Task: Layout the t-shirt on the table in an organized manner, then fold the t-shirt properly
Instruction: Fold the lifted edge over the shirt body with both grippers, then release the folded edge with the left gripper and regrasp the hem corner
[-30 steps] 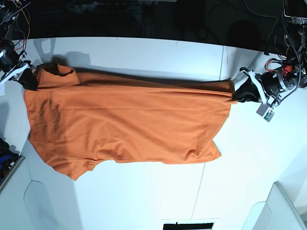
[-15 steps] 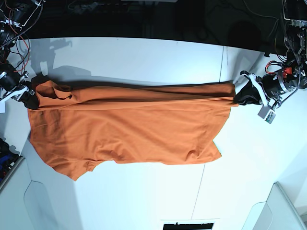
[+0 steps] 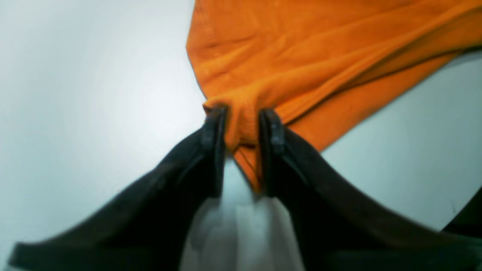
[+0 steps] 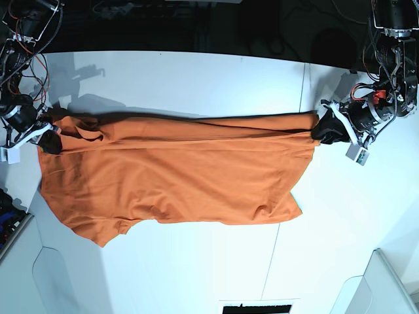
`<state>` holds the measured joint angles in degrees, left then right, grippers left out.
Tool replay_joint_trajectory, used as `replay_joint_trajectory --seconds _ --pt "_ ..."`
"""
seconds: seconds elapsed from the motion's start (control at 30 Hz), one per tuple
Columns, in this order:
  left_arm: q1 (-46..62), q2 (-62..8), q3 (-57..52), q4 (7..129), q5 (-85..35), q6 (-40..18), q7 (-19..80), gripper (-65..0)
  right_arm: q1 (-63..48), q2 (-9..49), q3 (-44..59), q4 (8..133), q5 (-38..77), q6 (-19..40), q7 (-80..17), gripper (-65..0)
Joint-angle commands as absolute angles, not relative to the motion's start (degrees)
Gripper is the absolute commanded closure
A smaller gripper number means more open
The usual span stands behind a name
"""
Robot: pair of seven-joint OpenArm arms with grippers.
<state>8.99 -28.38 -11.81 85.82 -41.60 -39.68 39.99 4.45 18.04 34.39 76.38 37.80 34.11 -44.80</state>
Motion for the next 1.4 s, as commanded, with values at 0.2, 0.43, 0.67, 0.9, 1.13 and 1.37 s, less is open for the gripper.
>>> replay_joint_trajectory --seconds 0.2,0.43,0.67,0.9,1.13,1.37 --pt "8.43 -29.41 -12.58 86.72 -46.52 -40.00 41.21 -24.6 5.37 19.22 34.81 77.71 38.65 33.17 -42.87 -30.0" --pt "10.83 -29.41 -21.78 88.03 -58.70 -40.00 47.77 -24.6 4.82 19.42 45.12 82.21 43.20 33.17 -48.66 -30.0" --pt "15.14 -29.32 -28.82 88.03 -64.60 -40.00 49.78 -24.6 -0.08 20.27 48.07 81.56 43.77 33.17 -47.97 -30.0" --pt "16.34 -26.44 -28.91 88.03 -64.45 -40.00 49.76 -24.6 -2.37 19.75 47.42 75.24 45.71 33.21 -43.86 -35.6" --pt "16.34 -23.79 -28.91 88.03 -64.49 -40.00 49.41 -33.8 -2.22 18.15 43.38 73.93 46.04 33.23 -43.29 -40.5" --pt "16.14 -22.35 -28.84 88.03 -63.07 -40.00 46.98 -36.1 -1.28 17.85 42.54 73.91 46.35 33.23 -43.29 -40.5"
